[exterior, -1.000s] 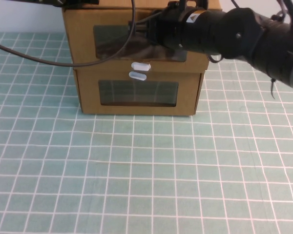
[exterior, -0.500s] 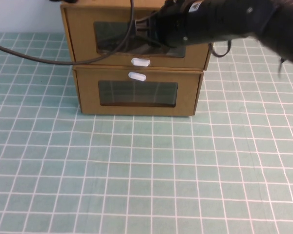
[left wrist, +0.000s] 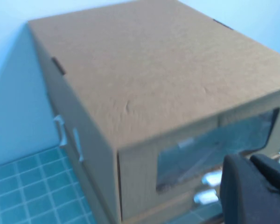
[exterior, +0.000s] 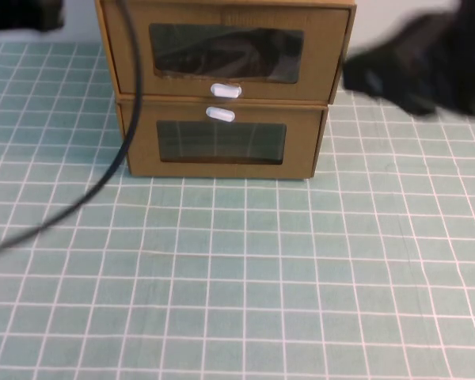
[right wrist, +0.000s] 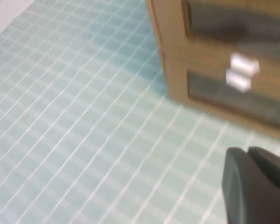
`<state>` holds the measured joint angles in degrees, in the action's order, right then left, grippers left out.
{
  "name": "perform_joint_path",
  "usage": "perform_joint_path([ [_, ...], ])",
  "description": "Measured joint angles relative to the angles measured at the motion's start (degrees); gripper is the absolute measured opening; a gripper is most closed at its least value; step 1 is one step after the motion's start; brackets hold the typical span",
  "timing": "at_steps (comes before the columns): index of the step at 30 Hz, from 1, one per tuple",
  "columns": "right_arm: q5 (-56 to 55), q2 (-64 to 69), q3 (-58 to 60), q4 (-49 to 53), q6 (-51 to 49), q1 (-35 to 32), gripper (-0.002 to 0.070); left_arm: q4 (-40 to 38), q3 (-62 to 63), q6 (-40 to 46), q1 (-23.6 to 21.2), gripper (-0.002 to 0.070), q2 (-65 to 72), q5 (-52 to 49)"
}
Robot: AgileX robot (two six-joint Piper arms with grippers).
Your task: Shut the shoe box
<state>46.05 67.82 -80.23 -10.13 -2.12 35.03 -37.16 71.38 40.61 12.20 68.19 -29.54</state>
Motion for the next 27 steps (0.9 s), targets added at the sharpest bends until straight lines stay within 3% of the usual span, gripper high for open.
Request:
perform_joint_path([
  [11, 1.4, -40.8, 33.0, 2.0, -6.1, 0.6, -0.0011, -1.9, -36.7, 1.6, 0.0, -0.0005, -39.6, 11.0],
  [17, 0.2, -58.6, 44.1, 2.0, -7.2, 0.6, -0.0011, -2.2, -49.7, -3.4, 0.0, -0.0005, -59.0, 13.5],
  [22, -5.1, -63.6, 50.9, 2.0, -7.3, 0.6, -0.0011, -1.8, -55.8, -4.8, 0.0, -0.0005, -64.9, 14.8],
  [27, -21.9, -63.6, 60.9, 2.0, -5.5, 0.6, -0.0011, -1.1, -63.2, -4.9, 0.0, -0.0005, -65.1, 16.2],
])
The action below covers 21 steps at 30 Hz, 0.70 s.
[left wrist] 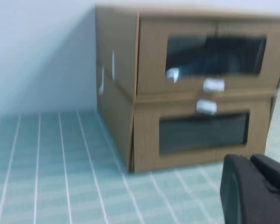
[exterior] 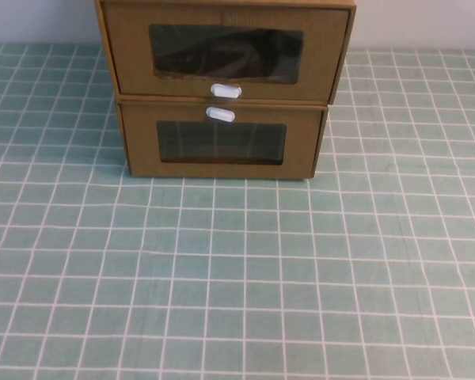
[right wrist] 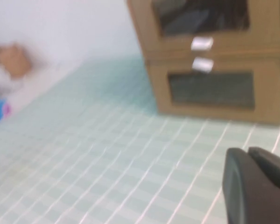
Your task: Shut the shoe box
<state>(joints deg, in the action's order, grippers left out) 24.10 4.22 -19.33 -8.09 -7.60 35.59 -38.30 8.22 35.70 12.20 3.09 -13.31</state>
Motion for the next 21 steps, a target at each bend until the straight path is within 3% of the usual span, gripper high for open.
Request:
perform_joint_path([
  [5, -20.5, 1.4, 12.9, -0.4, 0.7, 0.0, -0.0011, 0.1, -8.0, -0.2, 0.0, -0.0005, 0.0, 1.1],
  [8, -25.5, 1.7, 18.0, -0.7, 0.7, 0.0, -0.0011, 1.0, -9.6, -0.3, 0.1, -0.0005, 0.0, 1.9],
  [13, -23.5, 1.8, 20.8, -0.8, 0.7, 0.0, -0.0011, 1.3, -9.8, -0.3, 0.1, -0.0005, 0.0, 2.9],
  [21, -9.2, 1.8, 20.8, -0.8, 0.7, 0.0, -0.0011, 1.4, -9.8, -0.3, 0.1, -0.0005, 0.0, 3.0],
])
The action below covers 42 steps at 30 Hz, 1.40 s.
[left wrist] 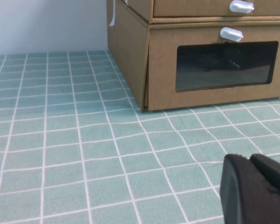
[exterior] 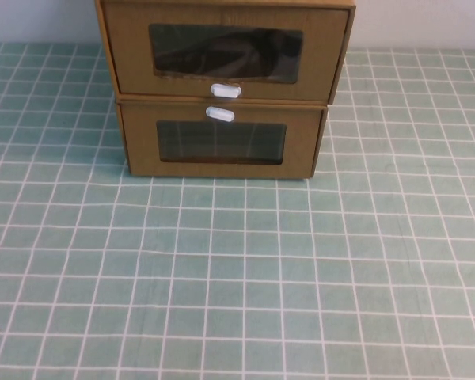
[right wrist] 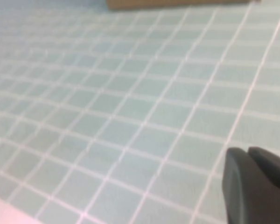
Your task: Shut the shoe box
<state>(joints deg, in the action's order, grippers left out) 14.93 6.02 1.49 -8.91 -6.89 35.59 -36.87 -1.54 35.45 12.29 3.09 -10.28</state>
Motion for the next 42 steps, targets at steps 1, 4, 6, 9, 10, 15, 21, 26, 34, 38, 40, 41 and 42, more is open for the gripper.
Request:
perform_joint_path([
  [1, 1.2, 0.0, 0.0, 0.0, 0.0, 0.0, -0.0011, 0.0, 0.0, -0.1, 0.0, -0.0005, 0.0, 0.0],
  [4, 4.5, 0.0, 0.1, 0.0, 0.0, 0.0, -0.0011, 0.0, 0.0, -0.1, 0.0, -0.0005, 0.0, 0.0],
  [6, 4.8, 0.0, 0.1, 0.0, 0.0, 0.0, -0.0011, 0.0, 0.0, -0.1, 0.0, -0.0005, 0.0, 0.0],
  [9, 4.5, 0.0, 0.1, 3.4, 0.0, 0.0, -0.0011, 0.0, 0.0, -0.1, 0.0, -0.0005, 0.0, 0.0],
  [10, 3.8, 0.0, 0.1, 5.9, 0.0, -0.5, -0.0011, 0.0, 0.0, -0.1, 0.0, -0.0005, 0.0, 0.0],
  [15, -4.3, -0.2, 0.1, 13.6, 0.5, -12.0, -0.0011, 0.0, 0.0, -0.1, 0.0, -0.0005, 0.0, 0.1],
  [21, -6.9, -2.1, 0.1, 14.7, 0.6, -28.9, -0.0011, 0.0, 0.0, -0.1, 0.0, -0.0005, 0.0, 0.1],
  [26, -6.1, -6.4, 0.1, 10.8, 0.6, -35.4, -0.0011, 0.0, 0.0, -0.1, 0.0, -0.0005, 0.0, 0.1],
  [34, -4.8, -6.5, 0.1, 8.9, 0.6, -36.1, -0.0011, 0.0, 0.0, -0.1, 0.0, -0.0005, 0.0, 0.0],
  [38, -4.8, -6.5, 0.1, 8.9, 0.7, -36.1, -0.0011, 0.0, 0.0, -0.1, 0.0, -0.0005, 0.0, -0.1],
  [40, -4.4, -6.5, 0.1, 8.9, 2.0, -36.1, -0.0011, 0.0, 0.0, -0.1, 0.0, -0.0005, 0.0, -0.1],
  [41, -4.2, -6.5, 0.1, 8.1, 3.2, -36.0, -0.0011, 0.0, 0.0, -0.1, 0.0, -0.0005, 0.0, -0.1],
  [42, -3.9, -6.5, 0.1, 6.8, 5.3, -35.5, -0.0011, 0.0, 0.0, -0.1, 0.0, -0.0005, 0.0, -0.1],
])
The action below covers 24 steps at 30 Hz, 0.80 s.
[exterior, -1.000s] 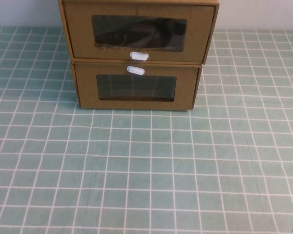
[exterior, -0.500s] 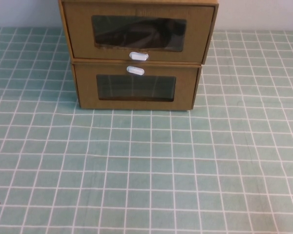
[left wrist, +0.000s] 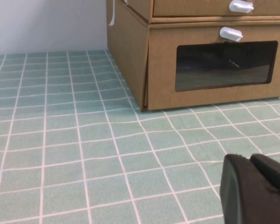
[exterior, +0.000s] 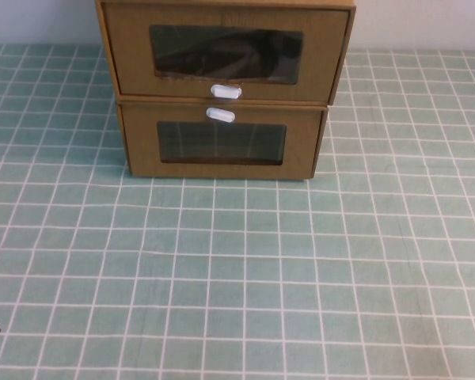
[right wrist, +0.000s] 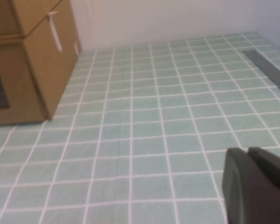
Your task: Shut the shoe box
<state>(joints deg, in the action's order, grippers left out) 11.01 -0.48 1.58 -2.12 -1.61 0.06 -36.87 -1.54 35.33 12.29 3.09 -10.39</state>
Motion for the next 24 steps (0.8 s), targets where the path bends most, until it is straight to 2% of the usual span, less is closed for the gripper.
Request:
perform_joint_path([
  [5, 2.6, 0.0, 0.0, -3.9, 6.5, 4.2, -0.0011, 0.0, 0.0, 0.0, 0.0, -0.0005, 0.0, 0.0],
  [11, 8.5, 0.0, 0.0, -4.3, 7.4, 3.4, -0.0011, 0.0, 0.0, 0.0, 0.0, -0.0005, 0.0, -0.1],
  [24, 8.8, 0.0, 0.0, -4.4, 7.6, 3.4, -0.0011, 0.0, 0.0, 0.0, 0.0, -0.0005, 0.0, -0.2],
])
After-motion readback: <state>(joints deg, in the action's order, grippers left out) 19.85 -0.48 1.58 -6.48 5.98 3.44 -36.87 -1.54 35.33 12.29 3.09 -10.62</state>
